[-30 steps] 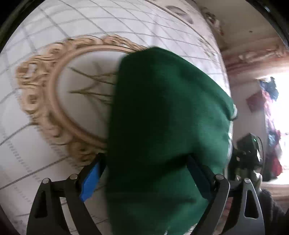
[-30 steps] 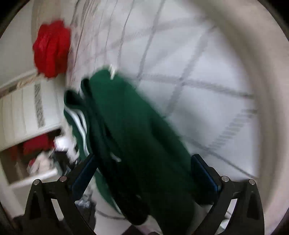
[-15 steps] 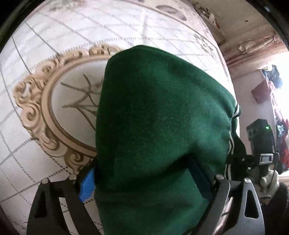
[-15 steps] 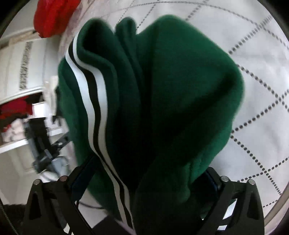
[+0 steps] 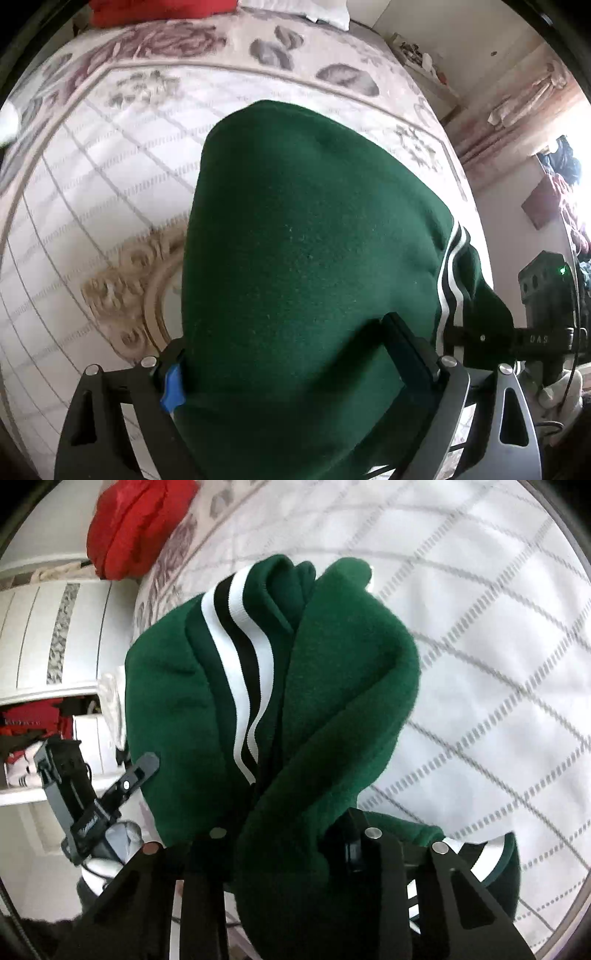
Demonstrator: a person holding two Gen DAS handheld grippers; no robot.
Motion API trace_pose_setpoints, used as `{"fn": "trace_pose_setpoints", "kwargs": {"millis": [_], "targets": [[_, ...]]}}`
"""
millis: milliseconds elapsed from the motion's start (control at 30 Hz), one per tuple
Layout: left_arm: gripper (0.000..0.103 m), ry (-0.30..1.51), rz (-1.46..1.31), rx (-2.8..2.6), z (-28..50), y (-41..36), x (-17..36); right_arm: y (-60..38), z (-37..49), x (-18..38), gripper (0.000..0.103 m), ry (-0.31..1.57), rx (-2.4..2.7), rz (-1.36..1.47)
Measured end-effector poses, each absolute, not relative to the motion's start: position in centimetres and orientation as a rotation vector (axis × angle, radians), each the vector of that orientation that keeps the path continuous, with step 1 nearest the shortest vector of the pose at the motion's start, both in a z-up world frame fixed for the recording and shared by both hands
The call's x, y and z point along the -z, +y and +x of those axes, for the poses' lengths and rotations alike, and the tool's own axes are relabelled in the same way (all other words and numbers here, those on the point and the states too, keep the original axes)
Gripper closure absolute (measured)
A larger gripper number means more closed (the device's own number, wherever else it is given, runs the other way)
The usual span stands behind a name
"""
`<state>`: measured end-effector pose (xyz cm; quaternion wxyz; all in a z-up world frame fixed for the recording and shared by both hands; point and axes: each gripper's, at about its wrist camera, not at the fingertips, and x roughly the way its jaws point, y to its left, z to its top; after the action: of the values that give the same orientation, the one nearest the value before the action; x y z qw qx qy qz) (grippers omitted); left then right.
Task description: Fold large clothes
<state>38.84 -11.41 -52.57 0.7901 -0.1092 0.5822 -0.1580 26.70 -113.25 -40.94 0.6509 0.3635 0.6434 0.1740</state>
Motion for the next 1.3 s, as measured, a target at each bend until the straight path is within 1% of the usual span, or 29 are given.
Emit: {"fn": "trace_pose_setpoints", "kwargs": {"millis": [167,367,533,633,700,833,867,900,933,1000,1033,1133,1167,1200,1300], "targets": [[0.012,1.214,-0.215,0.354,43.4,-10.4,50.5,-114.2,31.0,39.2,0.071,1.414,-0.4,0.831],[0.012,1.16,-0.22,0.341,51.0,-8.8,48.8,-114.6,38.8,37.2,0.071,1.348,-0.384,0.849],[0.012,1.141,-0.194,0.327,58.1,-7.6,48.9,-113.5,47.4,35.8,0.071,1.308,-0.375,0.829],[0.012,1.16,-0.164,0.32,62.2,-7.1,50.5,-112.6,52.3,35.8,0.071,1.308,-0.365,0.802],[0.012,1.194,-0.134,0.316,64.8,-7.0,52.6,-113.3,54.9,36.6,0.071,1.322,-0.333,0.795],[0.012,1.281,-0.129,0.276,67.9,-6.5,56.6,-113.5,58.0,38.8,0.071,1.383,-0.273,0.758],[0.011,1.305,-0.14,0.273,68.4,-6.2,57.6,-113.9,58.4,39.4,0.07,1.402,-0.259,0.766],[0.009,1.323,-0.137,0.271,68.7,-6.0,58.4,-114.3,58.8,39.9,0.065,1.418,-0.237,0.773],[0.009,1.327,-0.135,0.271,68.9,-5.8,58.6,-114.5,58.9,40.1,0.062,1.431,-0.219,0.76],[0.009,1.325,-0.143,0.287,68.4,-5.3,58.3,-114.4,58.0,40.2,0.036,1.459,-0.171,0.685],[0.009,1.318,-0.135,0.278,68.3,-5.1,58.0,-115.2,57.4,39.7,0.033,1.468,-0.101,0.61],[0.01,1.28,-0.121,0.239,66.6,-3.9,56.5,-116.9,55.4,38.2,0.033,1.45,0.072,0.37],[0.01,1.264,-0.113,0.213,65.8,-3.4,56.0,-117.3,54.6,38.1,0.031,1.441,0.102,0.316],[0.01,1.254,-0.1,0.195,65.5,-3.0,55.6,-117.6,53.7,38.4,0.025,1.443,0.119,0.282],[0.009,1.195,-0.029,0.117,62.1,-2.3,53.6,-117.5,51.3,38.4,0.023,1.436,0.192,0.23]]}}
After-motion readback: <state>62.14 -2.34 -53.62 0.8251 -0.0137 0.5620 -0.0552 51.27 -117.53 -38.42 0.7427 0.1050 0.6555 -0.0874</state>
